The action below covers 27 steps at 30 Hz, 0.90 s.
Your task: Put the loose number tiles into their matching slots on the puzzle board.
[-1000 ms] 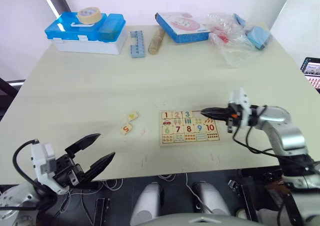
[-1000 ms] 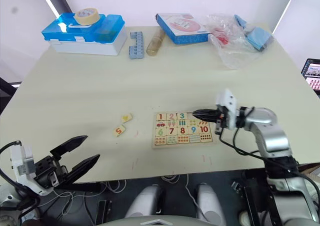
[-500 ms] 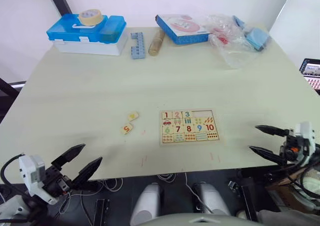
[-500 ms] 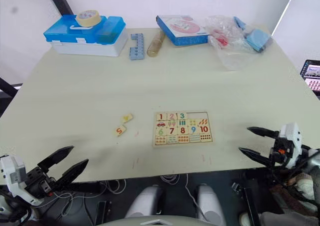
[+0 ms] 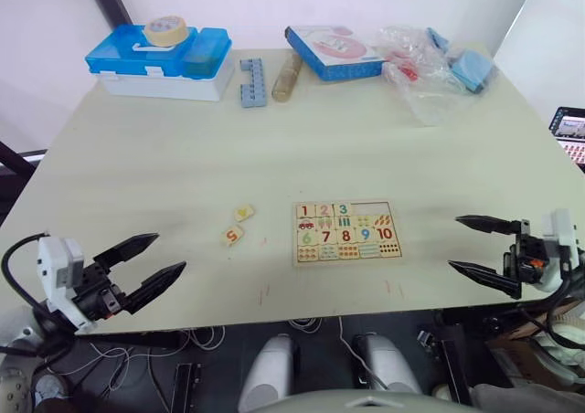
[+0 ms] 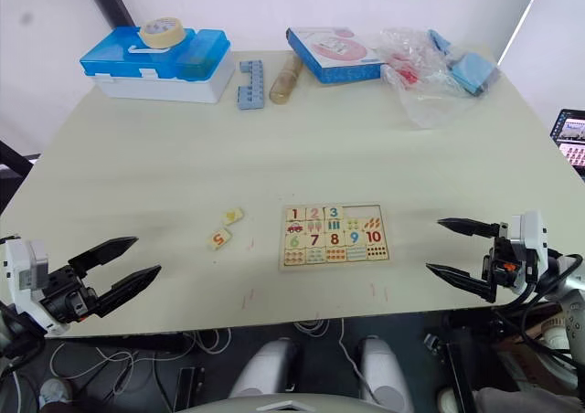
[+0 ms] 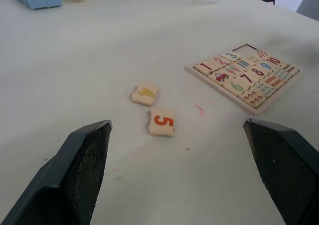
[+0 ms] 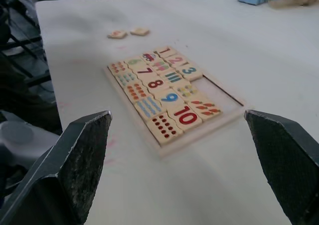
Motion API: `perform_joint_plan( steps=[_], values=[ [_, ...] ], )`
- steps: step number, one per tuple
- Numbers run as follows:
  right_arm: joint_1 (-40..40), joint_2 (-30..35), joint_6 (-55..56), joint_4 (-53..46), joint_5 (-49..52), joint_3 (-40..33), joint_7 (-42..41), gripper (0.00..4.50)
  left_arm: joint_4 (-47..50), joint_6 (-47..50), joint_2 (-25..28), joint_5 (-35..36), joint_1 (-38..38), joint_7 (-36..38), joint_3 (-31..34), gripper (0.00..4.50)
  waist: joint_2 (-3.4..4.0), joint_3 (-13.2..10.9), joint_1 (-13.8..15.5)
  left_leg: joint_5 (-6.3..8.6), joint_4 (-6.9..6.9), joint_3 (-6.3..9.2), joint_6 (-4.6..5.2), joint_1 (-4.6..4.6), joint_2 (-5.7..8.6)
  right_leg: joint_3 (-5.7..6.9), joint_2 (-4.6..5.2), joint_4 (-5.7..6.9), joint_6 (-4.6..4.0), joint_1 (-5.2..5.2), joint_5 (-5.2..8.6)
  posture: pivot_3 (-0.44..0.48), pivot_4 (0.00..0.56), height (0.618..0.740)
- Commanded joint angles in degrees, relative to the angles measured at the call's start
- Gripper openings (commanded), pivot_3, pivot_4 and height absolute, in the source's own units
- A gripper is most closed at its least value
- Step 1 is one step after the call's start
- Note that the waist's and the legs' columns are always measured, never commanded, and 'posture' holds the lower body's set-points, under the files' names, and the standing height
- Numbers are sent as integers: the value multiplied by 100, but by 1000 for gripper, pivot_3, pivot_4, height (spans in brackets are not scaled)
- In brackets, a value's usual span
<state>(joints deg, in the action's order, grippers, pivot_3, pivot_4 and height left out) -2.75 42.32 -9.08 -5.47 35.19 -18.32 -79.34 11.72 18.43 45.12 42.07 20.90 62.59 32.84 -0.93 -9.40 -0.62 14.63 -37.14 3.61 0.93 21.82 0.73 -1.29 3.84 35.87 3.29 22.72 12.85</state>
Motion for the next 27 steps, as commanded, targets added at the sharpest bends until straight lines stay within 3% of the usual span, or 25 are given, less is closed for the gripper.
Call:
perform_joint_plan(
  steps=[1, 7, 13, 19, 27],
  values=[
    [182, 115, -168, -682, 272, 42, 98, 4464, -133, 362, 468, -320, -736, -307, -352, 4500, 2, -4, 25, 0, -1, 6, 0, 2, 0, 6, -2, 2, 0, 0, 0, 0, 150, 740],
    [306, 108, -398, -1103, 335, 146, 444, 4464, -963, 943, 1091, -761, -2310, 27, -1498, 4500, -1, -4, 26, -1, -4, 7, 0, 0, 5, 5, -6, 3, 5, -3, -3, 0, 150, 740],
    [234, 122, -370, -1157, 325, 59, 574, 4464, -1637, 851, 1098, -1612, -3631, 173, -2607, 4500, -3, -5, -2, -1, -1, 5, 0, 5, 13, 3, -7, 1, 25, 1, -16, 0, 150, 740],
    [226, 122, -381, -1301, 359, 57, 717, 4464, -1839, 1021, 917, -2053, -4201, 135, -3166, 4500, -4, -6, -13, -1, -1, 3, 0, 5, 10, 0, -8, 2, 26, 2, -16, 0, 150, 740],
    [198, 105, -365, -1395, 349, 78, 849, 4464, -1832, 1245, 672, -2375, -4431, -4, -3437, 4500, -4, -6, -7, -1, -4, 3, 0, 5, 9, -1, -7, 3, 27, 1, -17, 0, 150, 740]
  ],
)
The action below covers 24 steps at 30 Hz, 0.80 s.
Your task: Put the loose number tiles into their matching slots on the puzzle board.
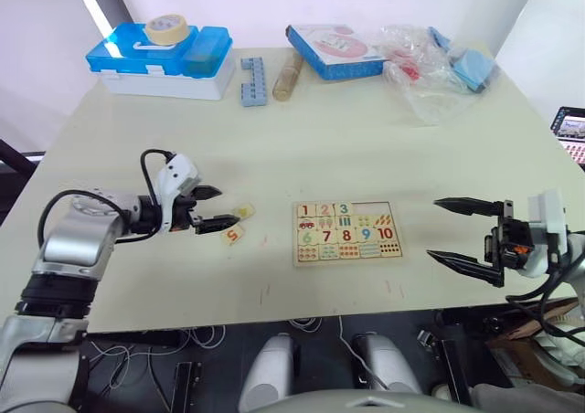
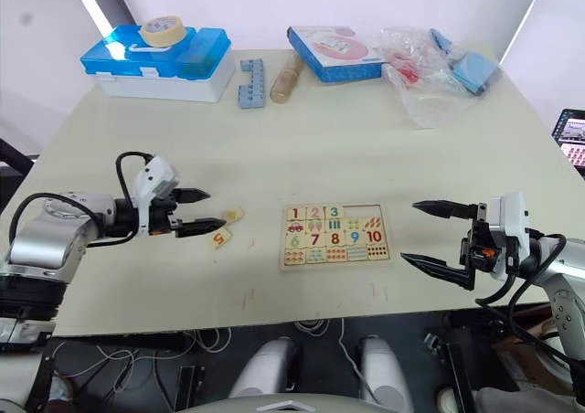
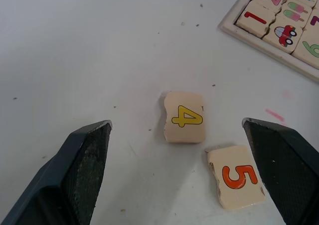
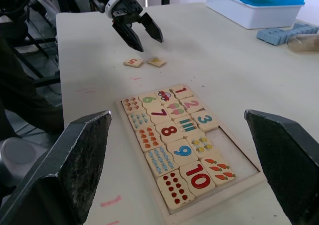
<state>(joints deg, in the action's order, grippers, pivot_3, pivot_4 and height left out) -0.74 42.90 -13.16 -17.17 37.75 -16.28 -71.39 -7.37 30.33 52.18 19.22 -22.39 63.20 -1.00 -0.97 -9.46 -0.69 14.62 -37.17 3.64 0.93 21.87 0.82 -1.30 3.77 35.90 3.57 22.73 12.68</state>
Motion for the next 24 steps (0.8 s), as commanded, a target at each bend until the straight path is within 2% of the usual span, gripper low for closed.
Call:
perform_joint_plan(
  steps=[1, 16, 24],
  values=[
    [-10, 42, 45, -242, 95, -122, 72, 4464, 68, 53, -57, -143, -106, -84, -79, 4500, 0, 0, 1, 0, 0, 1, 0, 0, 0, 0, 0, 0, 0, 0, 0, 0, 150, 740],
    [-146, 26, 110, -364, 46, -110, 219, 4464, -119, -23, -335, -345, -240, -162, -109, 4500, 0, 0, 5, 0, -2, 2, 0, 1, 1, 1, 0, 2, 1, 0, -1, 0, 150, 740],
    [-184, 19, 110, -388, 39, -82, 245, 4464, -603, -578, -214, -375, -347, 444, -121, 4500, -1, 0, 6, 0, -3, 1, 0, 1, 1, 0, 0, 3, 1, 0, -1, 0, 150, 740]
  ],
)
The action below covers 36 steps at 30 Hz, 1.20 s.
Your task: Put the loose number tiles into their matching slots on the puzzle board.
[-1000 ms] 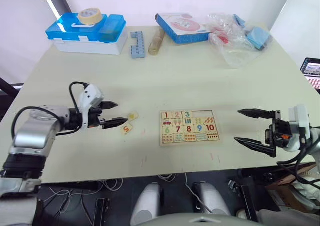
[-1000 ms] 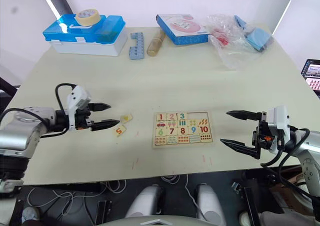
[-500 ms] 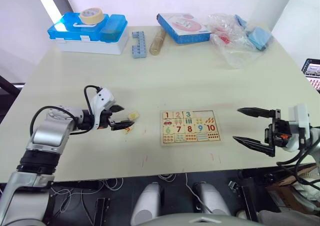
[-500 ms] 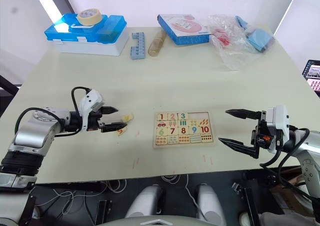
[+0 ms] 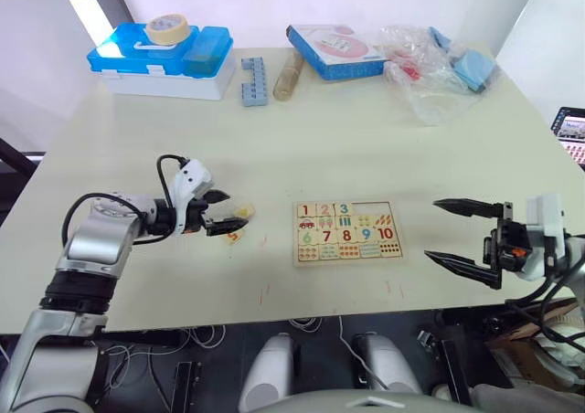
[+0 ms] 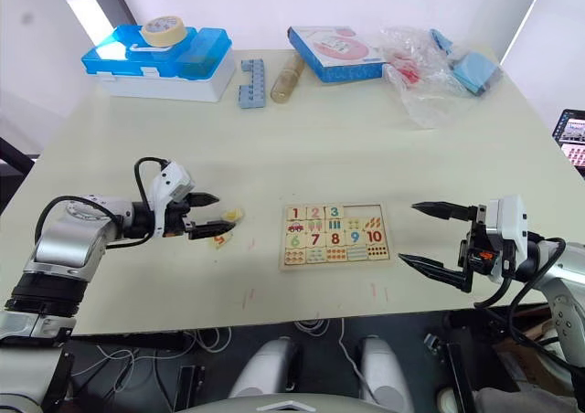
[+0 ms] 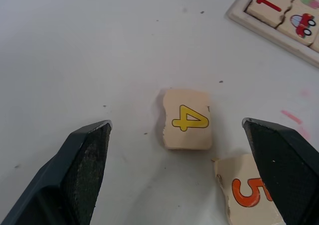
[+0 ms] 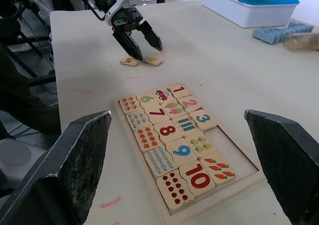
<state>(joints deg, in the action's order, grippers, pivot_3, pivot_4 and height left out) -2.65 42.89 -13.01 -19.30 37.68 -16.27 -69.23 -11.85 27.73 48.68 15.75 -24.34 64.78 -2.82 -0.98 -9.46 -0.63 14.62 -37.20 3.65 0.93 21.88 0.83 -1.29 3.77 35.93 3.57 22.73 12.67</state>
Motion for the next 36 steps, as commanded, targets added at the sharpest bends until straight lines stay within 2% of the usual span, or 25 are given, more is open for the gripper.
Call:
perform_joint_plan(
  steps=[1, 9, 16, 23, 36],
  values=[
    [11, 17, 97, -172, 43, -76, 34, 4464, -260, -397, 137, -35, -194, 377, 62, 4500, 0, 0, -1, 0, 0, 0, 0, 0, 1, 0, 0, 0, 0, 0, 0, 0, 150, 740],
    [8, 15, 105, -182, 38, -69, 57, 4464, -1165, -1189, 92, -299, -601, 940, -52, 4500, -1, 0, 1, 0, -1, -1, 0, 0, 5, 0, 0, 0, 0, 0, 0, 0, 150, 740],
    [-29, 12, 127, -205, 21, -68, 90, 4464, -1575, -1469, -91, -505, -863, 1043, -170, 4500, -1, 1, 5, 0, -3, -1, 0, 1, 7, 0, -1, 1, 4, -1, -2, 0, 150, 740],
    [-76, 35, 126, -263, 91, -120, 73, 4464, -1290, -1198, -348, -616, -814, 713, -206, 4500, -2, 1, 12, 0, -10, 1, 1, 1, 7, -1, -1, 5, 8, -2, -5, 0, 150, 740],
    [-129, -2, 225, -251, 8, -88, 97, 4464, -717, -685, -447, -668, -585, 248, -186, 4500, -2, 2, 5, 0, -15, 0, 1, 1, 5, -4, -2, 7, 13, -2, -8, 0, 150, 740]
  ],
)
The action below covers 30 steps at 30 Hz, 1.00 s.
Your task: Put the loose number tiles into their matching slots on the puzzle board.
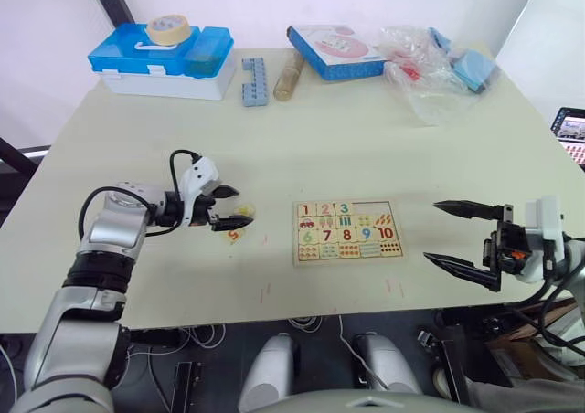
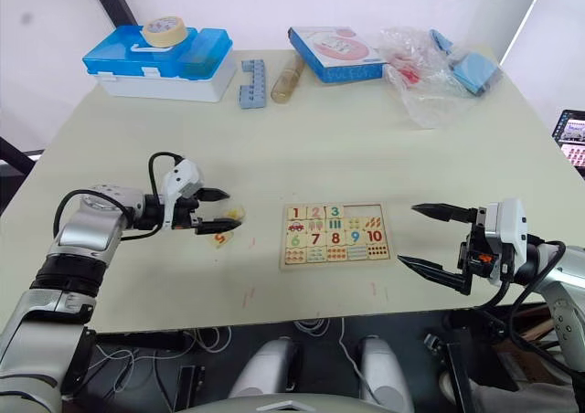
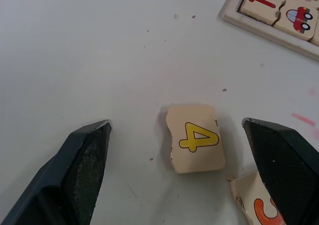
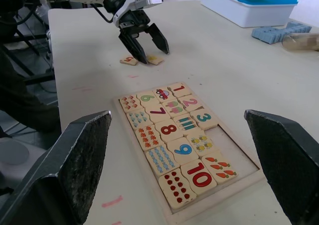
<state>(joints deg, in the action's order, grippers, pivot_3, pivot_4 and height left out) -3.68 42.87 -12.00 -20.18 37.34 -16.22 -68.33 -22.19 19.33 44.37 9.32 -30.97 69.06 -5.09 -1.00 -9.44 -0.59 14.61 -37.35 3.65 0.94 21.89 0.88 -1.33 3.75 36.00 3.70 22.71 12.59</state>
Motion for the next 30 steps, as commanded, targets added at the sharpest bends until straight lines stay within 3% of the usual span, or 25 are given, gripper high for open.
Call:
perform_joint_plan(
  steps=[1, 4, 5, 7, 9, 12, 14, 19, 25, 30],
  values=[
    [-30, -2, 132, -164, 37, -90, 7, 4464, 391, 221, -19, -27, 117, -231, 42, 4500, 0, 0, 1, 0, 0, 0, 0, -1, -2, -1, 0, 0, 0, -1, 0, 0, 150, 740],
    [-29, -9, 154, -158, 23, -80, 9, 4464, 605, 382, -16, -51, 250, -364, 15, 4500, 1, 1, 0, 0, 0, 1, 0, -1, -2, -1, 0, 1, 0, -1, 0, 0, 150, 740],
    [-25, -10, 162, -149, 18, -77, 6, 4495, 679, 434, -8, -63, 302, -398, -7, 4240, 1, 1, 0, 0, 0, 0, 0, -2, -3, -2, 0, 2, 0, -1, 0, 0, 150, 740],
    [-20, -10, 182, -131, 10, -73, -1, 4500, 796, 492, 6, -98, 392, -472, -40, 3709, 0, 1, -2, 0, 0, -1, 0, -3, -3, -3, 0, 2, 0, -2, 0, 0, 150, 740],
    [-13, -9, 206, -110, 6, -64, -6, 4500, 900, 488, 18, -145, 513, -545, -61, 2628, 1, 1, -4, 0, 0, -2, 0, -4, -3, -4, 0, 2, 0, -2, 0, 0, 150, 740],
    [-12, -15, 232, -87, -4, -54, -15, 4500, 992, 447, 15, -153, 645, -592, -56, 1553, 3, 3, -2, 0, 0, -4, 0, -5, -4, -7, 0, 1, 0, -2, 0, 0, 150, 740],
    [-11, -21, 246, -73, -13, -52, -15, 4500, 990, 322, 18, -127, 692, -566, -15, 1088, 3, 3, -2, 0, 0, -5, 0, -6, -4, -8, 1, 1, 0, -3, 0, 0, 150, 740],
    [-26, -39, 279, -64, -27, -56, -4, 4500, 792, -76, 127, 61, 570, -280, 195, 1017, 3, 3, -4, 0, 0, -6, 0, -8, -4, -8, 1, 2, 0, -3, 0, 0, 150, 740],
    [-68, -67, 314, -94, -19, -83, -12, 4500, 627, -749, 343, 587, 258, 966, 328, 1017, 1, 2, 4, 0, 0, -5, 0, 0, -3, -6, 0, 1, 0, 1, 0, 0, 150, 740],
    [-96, -51, 331, -125, -5, -97, -9, 4500, 450, -1149, 326, 777, -50, 1563, 337, 1017, 1, 2, -1, 0, 0, -6, 0, -1, -2, -6, 1, -1, 0, 0, 0, 0, 150, 740]
  ],
)
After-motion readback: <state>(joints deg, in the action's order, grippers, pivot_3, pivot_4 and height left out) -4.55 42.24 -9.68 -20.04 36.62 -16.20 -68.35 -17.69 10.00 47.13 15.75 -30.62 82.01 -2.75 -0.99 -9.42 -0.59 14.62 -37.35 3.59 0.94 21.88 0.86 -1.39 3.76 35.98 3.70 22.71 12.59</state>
